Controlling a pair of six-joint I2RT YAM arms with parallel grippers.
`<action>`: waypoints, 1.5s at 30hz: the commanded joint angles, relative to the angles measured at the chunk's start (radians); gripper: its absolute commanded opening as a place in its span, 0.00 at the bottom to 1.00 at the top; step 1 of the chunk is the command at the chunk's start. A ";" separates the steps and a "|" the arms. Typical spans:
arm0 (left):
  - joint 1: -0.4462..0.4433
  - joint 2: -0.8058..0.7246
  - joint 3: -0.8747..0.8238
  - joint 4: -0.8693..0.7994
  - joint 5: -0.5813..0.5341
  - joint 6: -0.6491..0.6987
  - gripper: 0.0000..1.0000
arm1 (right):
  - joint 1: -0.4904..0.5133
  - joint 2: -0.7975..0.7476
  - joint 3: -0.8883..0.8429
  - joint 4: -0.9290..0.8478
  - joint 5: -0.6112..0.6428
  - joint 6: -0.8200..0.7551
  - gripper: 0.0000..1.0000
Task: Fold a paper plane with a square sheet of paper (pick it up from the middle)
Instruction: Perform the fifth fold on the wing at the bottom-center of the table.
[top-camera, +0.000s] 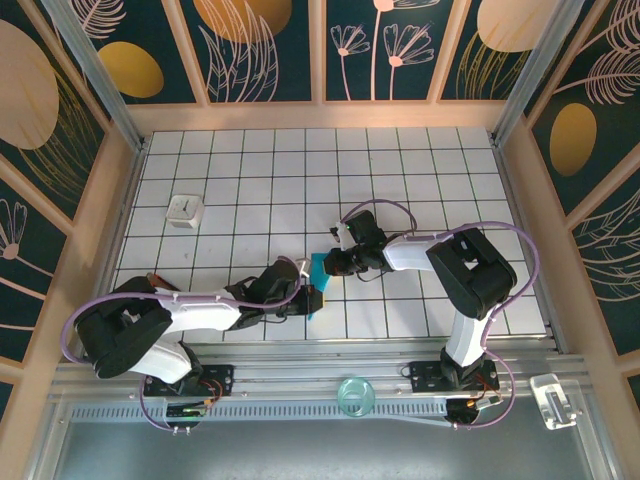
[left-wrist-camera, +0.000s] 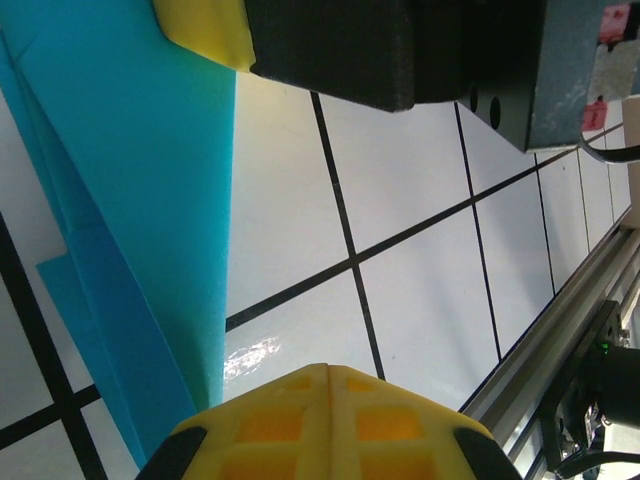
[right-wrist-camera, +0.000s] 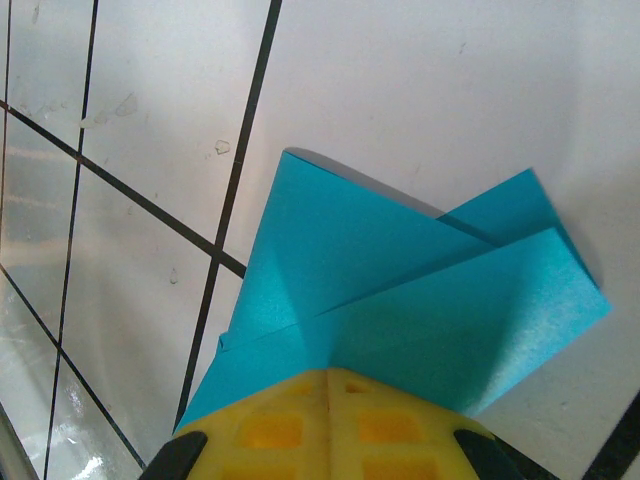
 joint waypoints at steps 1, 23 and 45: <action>0.013 0.005 -0.016 0.023 0.011 0.002 0.02 | -0.009 0.053 -0.035 -0.085 0.112 -0.007 0.05; 0.035 0.017 -0.063 0.033 0.003 -0.004 0.01 | -0.002 0.060 -0.034 -0.084 0.113 -0.004 0.05; 0.036 0.051 -0.077 0.025 0.007 0.007 0.00 | 0.000 0.060 -0.034 -0.086 0.117 -0.003 0.05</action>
